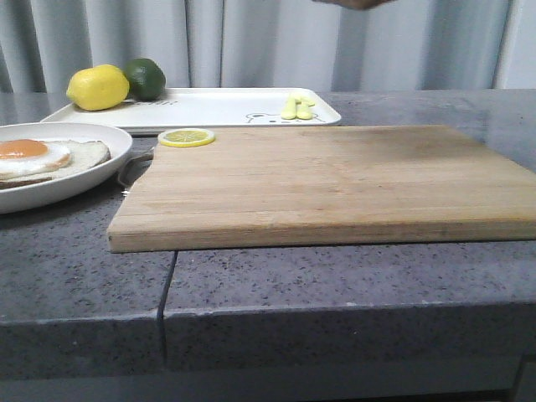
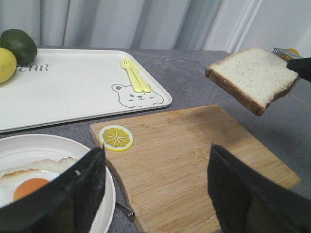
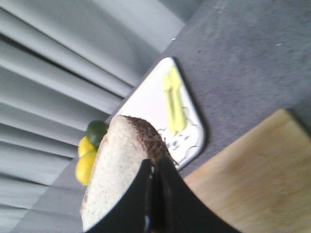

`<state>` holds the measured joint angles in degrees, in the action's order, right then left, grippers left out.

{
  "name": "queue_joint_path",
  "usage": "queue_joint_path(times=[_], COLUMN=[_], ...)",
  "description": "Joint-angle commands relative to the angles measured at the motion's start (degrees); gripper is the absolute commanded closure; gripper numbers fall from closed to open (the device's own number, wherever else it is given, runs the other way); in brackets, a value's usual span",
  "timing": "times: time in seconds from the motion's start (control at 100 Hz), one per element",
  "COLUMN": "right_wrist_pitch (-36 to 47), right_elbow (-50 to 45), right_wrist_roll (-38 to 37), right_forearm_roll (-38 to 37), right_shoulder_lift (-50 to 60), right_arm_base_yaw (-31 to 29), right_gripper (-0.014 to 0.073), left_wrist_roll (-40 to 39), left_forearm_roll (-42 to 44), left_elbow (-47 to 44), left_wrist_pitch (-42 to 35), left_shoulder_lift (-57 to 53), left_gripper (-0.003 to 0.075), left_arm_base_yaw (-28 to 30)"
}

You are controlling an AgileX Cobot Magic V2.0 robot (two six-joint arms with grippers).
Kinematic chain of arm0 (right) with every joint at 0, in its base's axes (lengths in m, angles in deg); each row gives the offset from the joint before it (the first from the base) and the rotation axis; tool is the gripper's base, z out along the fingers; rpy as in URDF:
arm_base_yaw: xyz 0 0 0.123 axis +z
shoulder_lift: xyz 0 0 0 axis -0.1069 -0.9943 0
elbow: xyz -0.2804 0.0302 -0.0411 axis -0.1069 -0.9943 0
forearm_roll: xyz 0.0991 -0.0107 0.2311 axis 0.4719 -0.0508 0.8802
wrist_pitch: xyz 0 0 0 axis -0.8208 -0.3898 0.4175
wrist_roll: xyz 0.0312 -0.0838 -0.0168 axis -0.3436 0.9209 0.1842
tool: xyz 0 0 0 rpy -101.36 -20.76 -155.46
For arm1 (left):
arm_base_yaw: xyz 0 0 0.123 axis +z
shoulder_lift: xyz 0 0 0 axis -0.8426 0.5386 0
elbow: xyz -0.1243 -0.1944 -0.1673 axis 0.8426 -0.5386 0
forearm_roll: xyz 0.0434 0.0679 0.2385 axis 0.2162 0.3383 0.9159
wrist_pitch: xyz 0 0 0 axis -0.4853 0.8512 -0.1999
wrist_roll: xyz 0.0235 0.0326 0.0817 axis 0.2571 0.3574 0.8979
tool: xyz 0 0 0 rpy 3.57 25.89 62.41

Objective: Place bread and move sandwich to tray
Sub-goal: 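Lift the bread slice and carry it toward the egg-toast plate, then lower the bread onto the fried-egg toast and open the right gripper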

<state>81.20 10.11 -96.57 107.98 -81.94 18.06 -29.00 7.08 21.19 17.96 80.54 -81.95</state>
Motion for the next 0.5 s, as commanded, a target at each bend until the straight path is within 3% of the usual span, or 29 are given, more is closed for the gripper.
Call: queue_joint_path(times=[0.0,0.26,0.49], right_wrist_pitch=[8.5,20.1,22.8], right_elbow=[2.8,7.0,15.8], right_wrist_roll=[0.4,0.4,0.4], right_forearm_roll=[2.2,7.5,11.4], right_shoulder_lift=[0.3,-10.1,-22.7], right_arm_base_yaw=[5.4,22.1,29.8], right_gripper=[0.0656,0.0654,0.0654], left_wrist_roll=[-0.5,-0.5,-0.5], left_forearm_roll=[-0.8,-0.8,-0.8], left_elbow=[2.1,2.1,2.1], left_wrist_pitch=[-4.8,-4.9,-5.0], left_shoulder_lift=[0.4,0.4,0.4], left_gripper=[0.0291,0.0291,0.0291], left_arm_base_yaw=[-0.3,-0.3,-0.3])
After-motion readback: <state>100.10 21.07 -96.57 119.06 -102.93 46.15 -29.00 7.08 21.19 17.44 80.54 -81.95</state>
